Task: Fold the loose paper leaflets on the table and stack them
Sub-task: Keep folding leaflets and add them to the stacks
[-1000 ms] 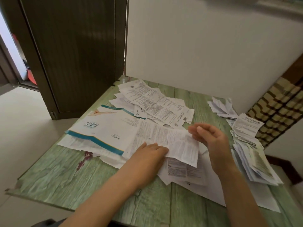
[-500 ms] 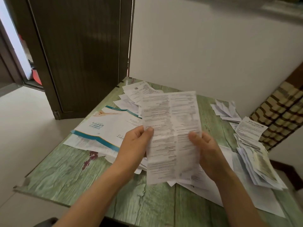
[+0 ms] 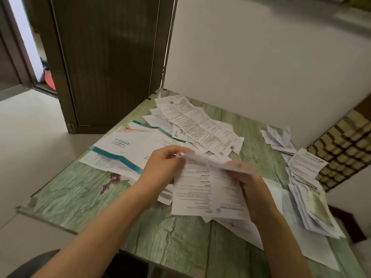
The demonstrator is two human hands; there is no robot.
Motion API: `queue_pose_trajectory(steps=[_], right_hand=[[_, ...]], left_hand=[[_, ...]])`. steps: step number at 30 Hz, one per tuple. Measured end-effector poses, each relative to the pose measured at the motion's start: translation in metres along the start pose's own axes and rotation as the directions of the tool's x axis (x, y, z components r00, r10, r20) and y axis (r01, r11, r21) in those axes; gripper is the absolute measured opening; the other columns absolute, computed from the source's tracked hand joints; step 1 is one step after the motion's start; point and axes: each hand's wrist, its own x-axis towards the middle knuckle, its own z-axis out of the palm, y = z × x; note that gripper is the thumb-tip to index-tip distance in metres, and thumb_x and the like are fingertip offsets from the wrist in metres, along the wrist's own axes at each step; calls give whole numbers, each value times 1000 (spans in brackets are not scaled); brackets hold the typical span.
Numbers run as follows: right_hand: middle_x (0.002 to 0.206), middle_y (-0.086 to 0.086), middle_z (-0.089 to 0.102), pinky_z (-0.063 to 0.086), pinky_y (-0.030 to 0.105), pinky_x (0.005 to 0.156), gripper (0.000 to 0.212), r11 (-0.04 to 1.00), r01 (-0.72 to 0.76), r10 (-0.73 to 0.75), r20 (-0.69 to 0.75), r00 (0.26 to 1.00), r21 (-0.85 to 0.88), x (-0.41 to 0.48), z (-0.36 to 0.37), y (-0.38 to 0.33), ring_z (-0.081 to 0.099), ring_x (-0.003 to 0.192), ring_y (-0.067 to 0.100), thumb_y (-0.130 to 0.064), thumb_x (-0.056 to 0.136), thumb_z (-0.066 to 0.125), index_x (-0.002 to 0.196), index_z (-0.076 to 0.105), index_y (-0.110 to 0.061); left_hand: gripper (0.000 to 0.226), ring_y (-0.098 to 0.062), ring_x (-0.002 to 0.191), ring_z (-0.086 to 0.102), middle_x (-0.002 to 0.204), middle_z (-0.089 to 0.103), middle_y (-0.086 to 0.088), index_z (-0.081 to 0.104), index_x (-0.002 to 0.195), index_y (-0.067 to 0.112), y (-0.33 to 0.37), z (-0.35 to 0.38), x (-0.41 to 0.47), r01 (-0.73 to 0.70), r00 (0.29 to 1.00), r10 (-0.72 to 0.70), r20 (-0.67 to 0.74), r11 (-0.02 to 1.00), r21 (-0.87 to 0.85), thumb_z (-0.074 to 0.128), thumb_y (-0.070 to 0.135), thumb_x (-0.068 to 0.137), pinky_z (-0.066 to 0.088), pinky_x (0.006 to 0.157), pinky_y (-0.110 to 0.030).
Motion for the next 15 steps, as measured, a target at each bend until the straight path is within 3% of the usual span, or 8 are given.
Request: queue_pose_trajectory(steps=[2, 5, 7, 10, 12, 15], right_hand=[[86, 1, 72, 54, 28, 51, 24, 997, 28, -32, 52, 998, 67, -1, 0, -1, 67, 73, 20, -5, 79, 61, 63, 70, -21], [89, 7, 72, 56, 31, 51, 48, 994, 2, -15, 114, 993, 112, -2, -1, -2, 68, 78, 27, 7, 88, 43, 54, 67, -16], [93, 8, 71, 57, 34, 54, 48, 997, 1, -12, 147, 989, 74, -2, 2, -3, 68, 81, 28, 8, 87, 43, 54, 68, -17], [102, 7, 70, 57, 33, 68, 45, 1000, -19, 21, 120, 993, -18, -1, 1, -2, 66, 90, 26, 5, 90, 45, 67, 75, -20], [97, 8, 72, 56, 27, 64, 41, 998, -32, 29, 74, 997, 45, 1, -3, -3, 67, 87, 22, 2, 93, 38, 85, 74, -15], [81, 11, 72, 53, 27, 62, 31, 977, -28, 16, 63, 998, 210, 3, -8, -6, 66, 69, 18, -8, 93, 34, 101, 64, -8]], left_hand=[[22, -19, 74, 66, 86, 70, -4, 68, 89, 21, -1, 1, 3, 113, 993, -114, -7, 987, -111, 48, 24, 97, 56, 68, -30], [40, -28, 89, 70, 93, 74, -8, 68, 91, 16, -1, -2, 4, 290, 956, -272, 108, 927, -237, 50, 52, 89, 54, 87, -44], [31, -27, 87, 71, 90, 75, -6, 68, 92, 14, -2, -3, 3, 293, 955, -275, 114, 935, -197, 57, 43, 89, 54, 86, -44], [14, -24, 81, 69, 91, 72, -10, 66, 92, 6, -4, -5, 4, 240, 971, -240, 8, 971, 20, 62, 19, 90, 55, 85, -40], [11, -26, 83, 68, 93, 72, -12, 67, 91, 5, -5, -9, 5, 227, 974, -227, -6, 972, 61, 63, 15, 89, 54, 83, -39], [7, -22, 79, 71, 89, 74, -8, 69, 89, 10, -2, -15, 3, 212, 969, -218, 113, 975, 64, 63, 13, 88, 58, 74, -33]])
